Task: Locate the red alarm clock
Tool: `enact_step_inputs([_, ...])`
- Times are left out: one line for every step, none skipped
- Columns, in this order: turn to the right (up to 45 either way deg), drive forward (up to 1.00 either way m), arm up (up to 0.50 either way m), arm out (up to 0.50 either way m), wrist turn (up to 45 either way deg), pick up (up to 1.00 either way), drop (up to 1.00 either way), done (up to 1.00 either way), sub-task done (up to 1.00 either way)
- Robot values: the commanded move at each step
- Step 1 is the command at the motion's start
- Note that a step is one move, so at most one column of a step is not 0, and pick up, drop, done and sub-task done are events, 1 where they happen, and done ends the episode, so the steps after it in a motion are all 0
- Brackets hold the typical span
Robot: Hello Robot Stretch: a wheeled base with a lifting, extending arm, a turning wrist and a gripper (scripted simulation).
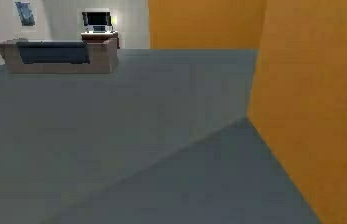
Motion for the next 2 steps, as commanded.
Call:
enact_step_inputs([-45.0,0.0,0.0,0.0,0.0,0.0,0.0,0.0,0.0])
enact_step_inputs([-45.0,0.0,0.0,0.0,0.0,0.0,0.0,0.0,0.0])
